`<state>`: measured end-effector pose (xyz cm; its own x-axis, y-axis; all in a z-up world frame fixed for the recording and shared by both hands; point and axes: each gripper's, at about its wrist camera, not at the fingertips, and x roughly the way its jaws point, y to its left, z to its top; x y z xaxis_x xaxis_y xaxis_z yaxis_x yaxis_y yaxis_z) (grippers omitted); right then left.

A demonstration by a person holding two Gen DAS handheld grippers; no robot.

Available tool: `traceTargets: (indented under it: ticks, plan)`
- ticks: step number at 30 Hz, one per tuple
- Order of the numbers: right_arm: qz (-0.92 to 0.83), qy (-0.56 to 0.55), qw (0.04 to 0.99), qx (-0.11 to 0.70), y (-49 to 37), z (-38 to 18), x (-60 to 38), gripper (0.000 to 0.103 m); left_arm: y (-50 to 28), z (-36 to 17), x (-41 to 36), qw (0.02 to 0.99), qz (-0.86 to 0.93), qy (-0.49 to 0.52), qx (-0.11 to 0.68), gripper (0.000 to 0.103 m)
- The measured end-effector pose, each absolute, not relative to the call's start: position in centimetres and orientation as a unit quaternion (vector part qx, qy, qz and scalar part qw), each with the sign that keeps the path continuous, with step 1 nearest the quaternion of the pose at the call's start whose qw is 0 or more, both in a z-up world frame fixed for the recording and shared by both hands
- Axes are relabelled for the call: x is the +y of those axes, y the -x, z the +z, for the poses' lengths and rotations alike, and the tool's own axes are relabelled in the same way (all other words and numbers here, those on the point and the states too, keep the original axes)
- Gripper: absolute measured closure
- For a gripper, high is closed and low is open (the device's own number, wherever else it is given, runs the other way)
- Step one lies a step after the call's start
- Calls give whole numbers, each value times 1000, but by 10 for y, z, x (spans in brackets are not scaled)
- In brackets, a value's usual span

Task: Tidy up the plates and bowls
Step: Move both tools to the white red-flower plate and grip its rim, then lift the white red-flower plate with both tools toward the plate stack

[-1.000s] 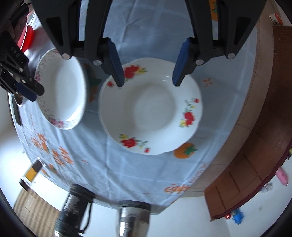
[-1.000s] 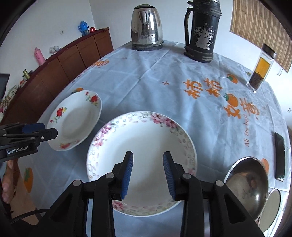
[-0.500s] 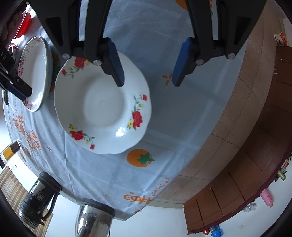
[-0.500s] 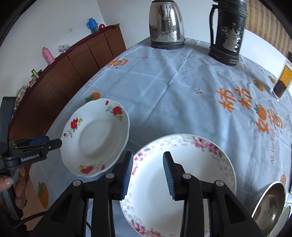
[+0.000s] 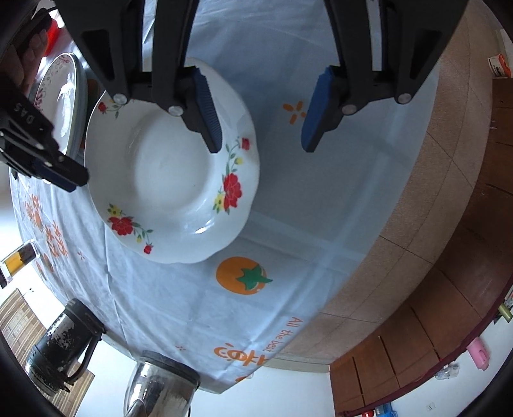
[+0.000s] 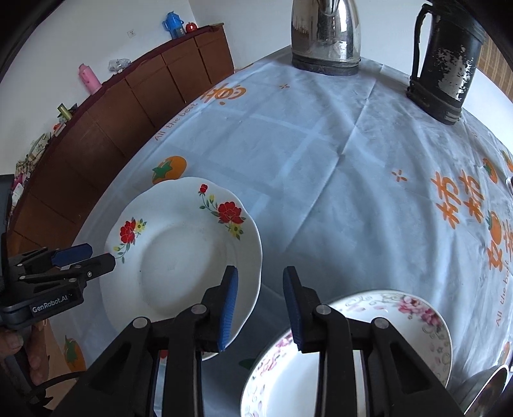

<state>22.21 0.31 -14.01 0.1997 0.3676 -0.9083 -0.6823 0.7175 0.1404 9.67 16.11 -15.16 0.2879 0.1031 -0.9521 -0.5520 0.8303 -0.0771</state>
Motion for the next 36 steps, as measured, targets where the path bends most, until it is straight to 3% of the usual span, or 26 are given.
traceTargets:
  ticks: [4, 8, 36]
  plan:
    - [342, 156, 756, 536, -225, -148, 9, 80, -102, -155, 161, 777, 200, 199, 563, 65]
    - [343, 160, 752, 539, -224, -153, 13, 87, -105, -160, 160, 779, 183, 207, 563, 85]
    - [346, 126, 761, 534, -192, -117, -1, 89, -88, -129, 147, 776, 208, 182, 567, 86]
